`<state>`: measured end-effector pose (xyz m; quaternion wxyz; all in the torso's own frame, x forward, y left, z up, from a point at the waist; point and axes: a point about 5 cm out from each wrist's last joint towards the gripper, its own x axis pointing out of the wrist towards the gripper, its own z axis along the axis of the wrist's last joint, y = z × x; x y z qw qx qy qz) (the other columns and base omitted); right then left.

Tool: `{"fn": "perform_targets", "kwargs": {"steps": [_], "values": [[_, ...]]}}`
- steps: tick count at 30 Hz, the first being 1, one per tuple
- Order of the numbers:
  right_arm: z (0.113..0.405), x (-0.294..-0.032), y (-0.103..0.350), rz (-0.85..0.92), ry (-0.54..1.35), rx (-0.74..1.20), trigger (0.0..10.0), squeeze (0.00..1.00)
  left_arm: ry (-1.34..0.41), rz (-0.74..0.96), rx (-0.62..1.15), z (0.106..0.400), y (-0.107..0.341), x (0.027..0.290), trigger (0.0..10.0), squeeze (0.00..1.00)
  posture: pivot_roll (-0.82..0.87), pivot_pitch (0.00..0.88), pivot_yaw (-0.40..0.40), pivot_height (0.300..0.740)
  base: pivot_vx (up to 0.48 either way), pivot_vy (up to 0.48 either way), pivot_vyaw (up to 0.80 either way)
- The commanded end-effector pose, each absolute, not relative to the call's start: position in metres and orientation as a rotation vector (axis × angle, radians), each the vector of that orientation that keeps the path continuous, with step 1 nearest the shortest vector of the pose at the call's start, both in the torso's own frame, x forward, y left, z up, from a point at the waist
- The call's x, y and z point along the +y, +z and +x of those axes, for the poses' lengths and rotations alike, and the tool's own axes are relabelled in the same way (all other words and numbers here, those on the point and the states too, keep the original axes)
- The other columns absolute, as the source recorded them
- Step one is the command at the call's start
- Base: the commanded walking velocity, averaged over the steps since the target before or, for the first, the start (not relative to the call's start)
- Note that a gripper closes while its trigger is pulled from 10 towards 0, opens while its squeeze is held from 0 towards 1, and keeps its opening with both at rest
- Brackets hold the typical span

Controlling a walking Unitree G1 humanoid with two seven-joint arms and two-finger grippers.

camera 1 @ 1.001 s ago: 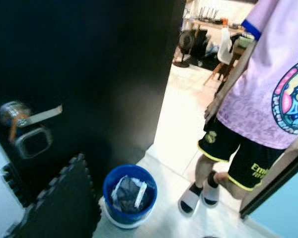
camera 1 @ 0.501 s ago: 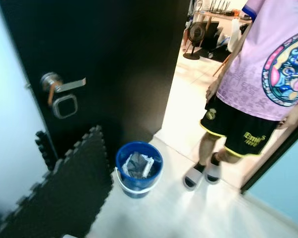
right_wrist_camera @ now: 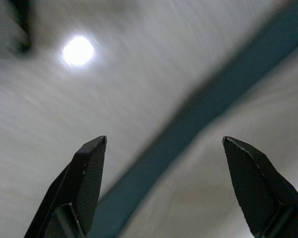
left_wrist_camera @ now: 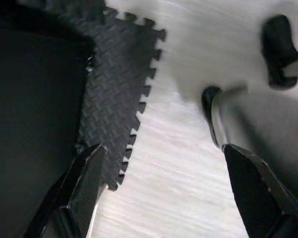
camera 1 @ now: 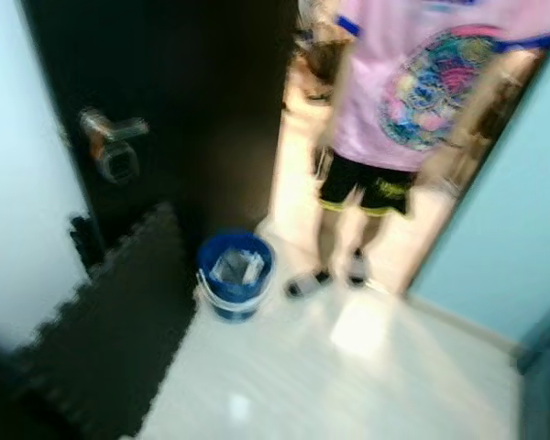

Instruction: Clean up the room

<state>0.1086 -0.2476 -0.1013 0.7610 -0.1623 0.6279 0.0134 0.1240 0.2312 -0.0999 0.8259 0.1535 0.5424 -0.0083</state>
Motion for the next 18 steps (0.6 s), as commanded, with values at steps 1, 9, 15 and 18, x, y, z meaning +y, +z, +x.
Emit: {"fn": "perform_targets", "kwargs": {"steps": [1, 9, 15, 18], "values": [[0.111, -0.236, -0.104, -0.349, 0.067, 1.357, 10.0, 0.00, -0.045, 0.339, 1.163, 0.121, -0.101, 0.229, 10.0, 0.00, 0.07, 0.010, -0.080, 0.740, 0.000, 0.000, -0.76], [0.117, -0.224, -0.105, -0.362, 0.064, 1.352, 10.0, 0.00, -0.058, 0.327, 1.144, 0.123, -0.101, 0.228, 10.0, 0.00, 0.07, 0.012, -0.083, 0.740, 0.000, 0.000, -0.76], [0.117, -0.223, -0.105, -0.371, 0.054, 1.349, 10.0, 0.00, -0.063, 0.319, 1.136, 0.125, -0.100, 0.227, 10.0, 0.00, 0.06, 0.014, -0.084, 0.740, 0.000, 0.000, -0.75], [0.113, -0.230, -0.105, -0.378, 0.037, 1.351, 10.0, 0.00, -0.070, 0.317, 1.132, 0.125, -0.100, 0.227, 10.0, 0.00, 0.06, 0.014, -0.085, 0.740, 0.000, 0.000, -0.75]]}}
